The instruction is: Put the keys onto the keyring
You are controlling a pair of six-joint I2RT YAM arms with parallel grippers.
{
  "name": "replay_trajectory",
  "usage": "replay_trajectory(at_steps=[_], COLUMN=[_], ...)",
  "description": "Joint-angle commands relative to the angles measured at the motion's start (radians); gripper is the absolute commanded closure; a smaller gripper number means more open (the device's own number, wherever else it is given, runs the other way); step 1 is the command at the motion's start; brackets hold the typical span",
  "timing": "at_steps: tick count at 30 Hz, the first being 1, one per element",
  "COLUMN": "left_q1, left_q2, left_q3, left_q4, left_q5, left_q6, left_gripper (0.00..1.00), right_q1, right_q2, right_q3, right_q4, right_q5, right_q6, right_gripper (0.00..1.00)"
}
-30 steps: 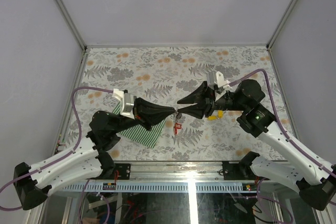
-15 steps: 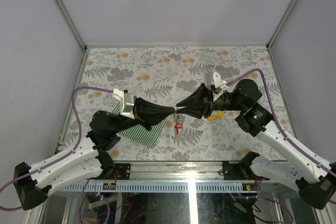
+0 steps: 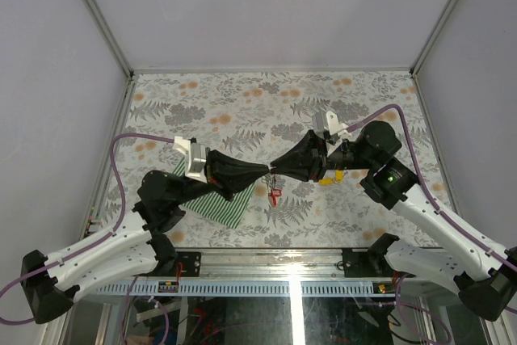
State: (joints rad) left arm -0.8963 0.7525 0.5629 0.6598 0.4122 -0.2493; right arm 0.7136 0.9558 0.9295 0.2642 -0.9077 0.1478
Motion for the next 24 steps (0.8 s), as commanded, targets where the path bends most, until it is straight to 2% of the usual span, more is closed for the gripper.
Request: replay_trajectory(at_steps=[1, 11, 15, 18, 24], left_q1=[-0.001, -0.001, -0.001, -0.001, -0.003], left_q2=[-0.009, -0.011, -0.009, -0.008, -0.022], left_q3=[0.006, 0.006, 0.005, 0.011, 0.062], left_q4=[0.101, 0.106, 0.108, 0.093, -0.058], left_q5=[0.002, 0.0, -0.001, -0.001, -0.03], left_q6=[-0.002, -0.002, -0.002, 0.001, 0.043], left_gripper=[1.0, 1.0, 1.0, 0.99, 0.79], right_q1=[-0.001, -0.001, 0.0, -0.001, -0.001], right_q2=[0.01, 0.02, 0.021, 0.018, 0.001], right_q3=[0.008, 0.009, 0.027, 0.067, 0.159], right_q4=[0.073, 0.067, 0.04, -0.061, -0.311], right_q5=[-0.026, -0.036, -0.035, -0.026, 0.04], right_q6=[0.019, 0.022, 0.006, -0.052, -0.221], right_gripper=[0.76, 0.85, 0.95, 1.0, 1.0])
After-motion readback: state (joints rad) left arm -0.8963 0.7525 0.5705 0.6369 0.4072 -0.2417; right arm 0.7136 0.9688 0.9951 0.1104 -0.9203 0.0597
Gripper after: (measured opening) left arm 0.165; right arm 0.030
